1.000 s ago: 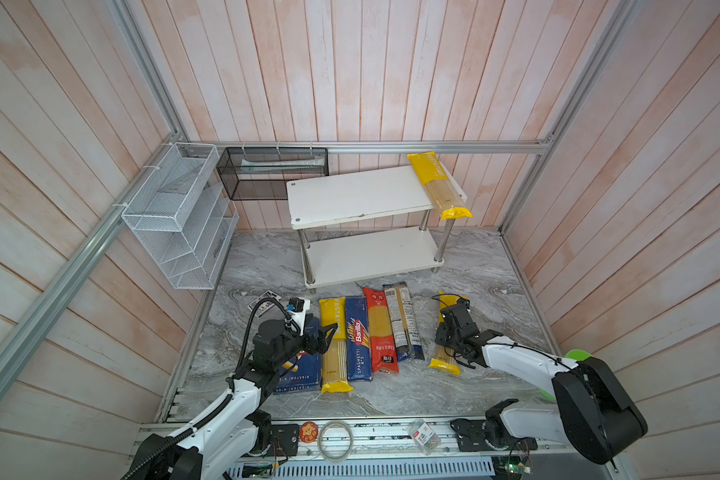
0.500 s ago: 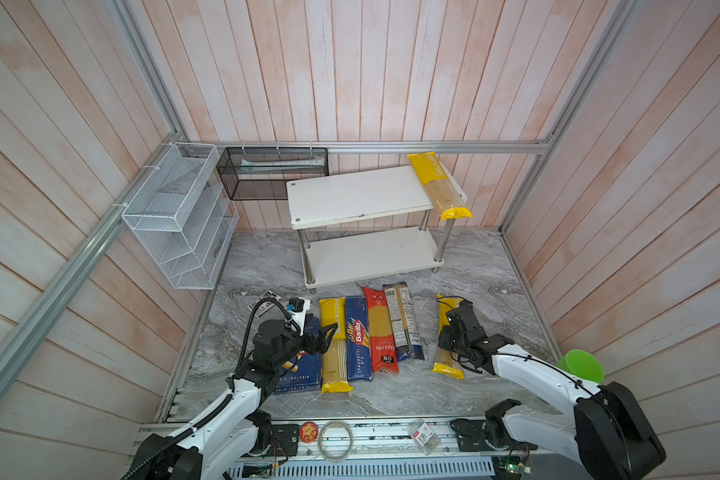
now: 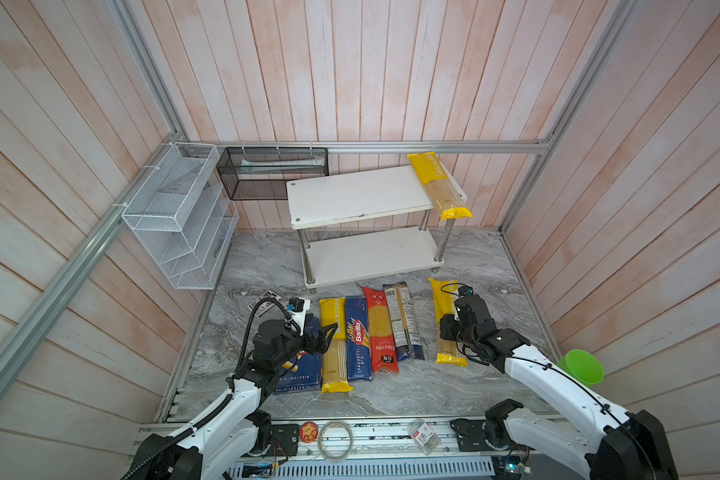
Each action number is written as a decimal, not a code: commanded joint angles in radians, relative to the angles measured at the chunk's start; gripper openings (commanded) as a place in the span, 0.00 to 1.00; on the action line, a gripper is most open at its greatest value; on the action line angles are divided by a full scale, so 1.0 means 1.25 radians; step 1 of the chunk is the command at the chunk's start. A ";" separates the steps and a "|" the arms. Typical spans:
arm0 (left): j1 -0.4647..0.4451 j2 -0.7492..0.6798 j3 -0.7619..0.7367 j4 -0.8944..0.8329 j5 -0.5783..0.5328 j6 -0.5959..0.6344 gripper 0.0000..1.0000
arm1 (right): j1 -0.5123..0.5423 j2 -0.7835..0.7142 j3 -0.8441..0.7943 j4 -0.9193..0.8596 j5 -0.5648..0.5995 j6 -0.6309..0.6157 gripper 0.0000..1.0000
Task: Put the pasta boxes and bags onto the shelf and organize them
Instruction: 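Lift the second yellow bag upright with the right gripper, then raise the held yellow bag toward the top shelf beside the first bag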
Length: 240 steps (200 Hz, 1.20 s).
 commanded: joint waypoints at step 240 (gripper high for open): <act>-0.004 0.026 0.012 0.023 0.019 0.005 1.00 | 0.051 -0.020 0.455 -0.116 -0.086 -0.170 0.07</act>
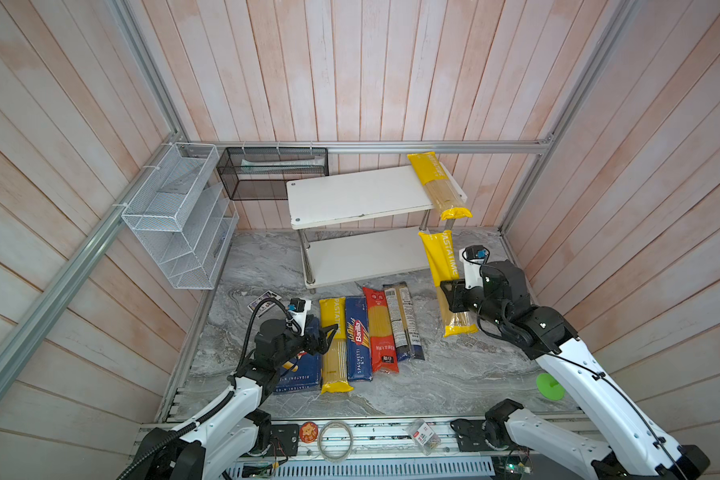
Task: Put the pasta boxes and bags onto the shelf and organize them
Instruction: 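Raise the held yellow bag toward the top shelf beside the first bag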
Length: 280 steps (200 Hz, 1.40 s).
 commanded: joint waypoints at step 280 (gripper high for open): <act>-0.003 -0.007 0.008 0.013 0.011 0.005 1.00 | 0.007 0.317 0.431 0.198 -0.077 -0.144 0.07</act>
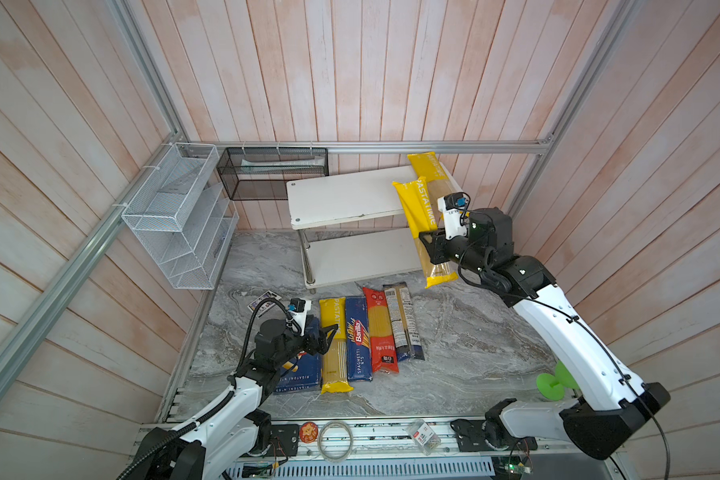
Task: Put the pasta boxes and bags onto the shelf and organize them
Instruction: 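Raise the held yellow bag toward the top shelf beside the first bag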
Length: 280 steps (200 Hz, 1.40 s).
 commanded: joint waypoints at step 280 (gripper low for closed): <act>-0.004 -0.013 0.006 0.014 0.015 0.004 1.00 | -0.078 0.452 0.637 -0.008 -0.085 -0.036 0.07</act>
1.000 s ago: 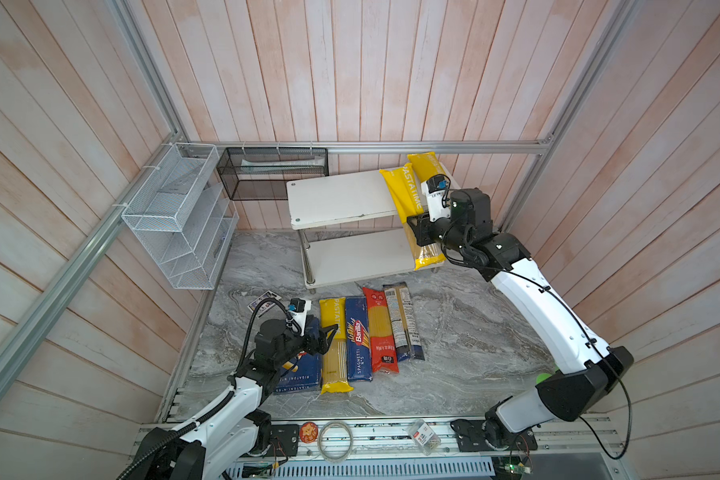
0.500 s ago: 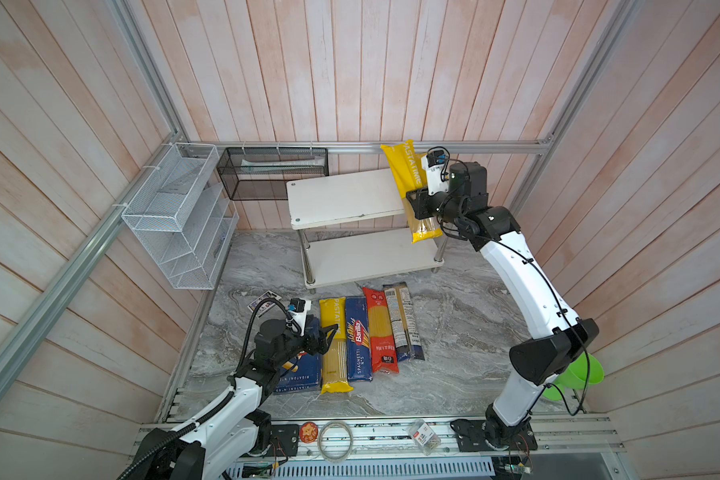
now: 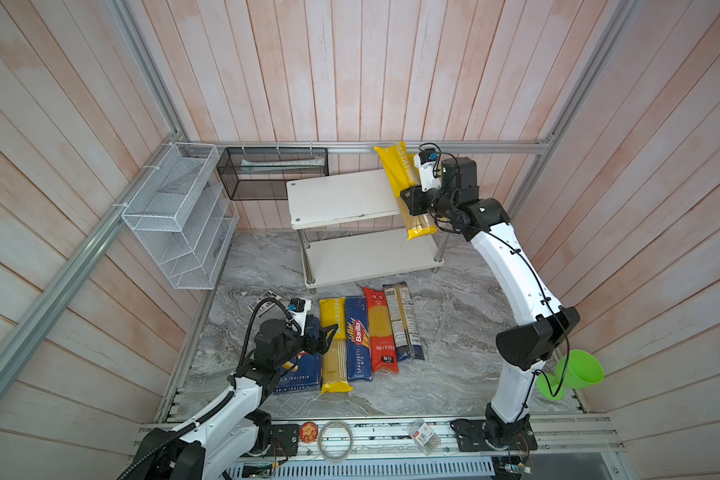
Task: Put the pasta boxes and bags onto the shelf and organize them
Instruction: 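Raise the held yellow bag toward the top shelf beside the first bag, then lower the yellow bag onto the top shelf and open the right gripper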
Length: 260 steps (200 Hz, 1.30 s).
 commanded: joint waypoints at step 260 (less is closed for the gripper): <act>-0.004 -0.016 0.003 0.016 0.014 0.002 1.00 | -0.023 0.100 0.148 0.065 0.070 0.051 0.44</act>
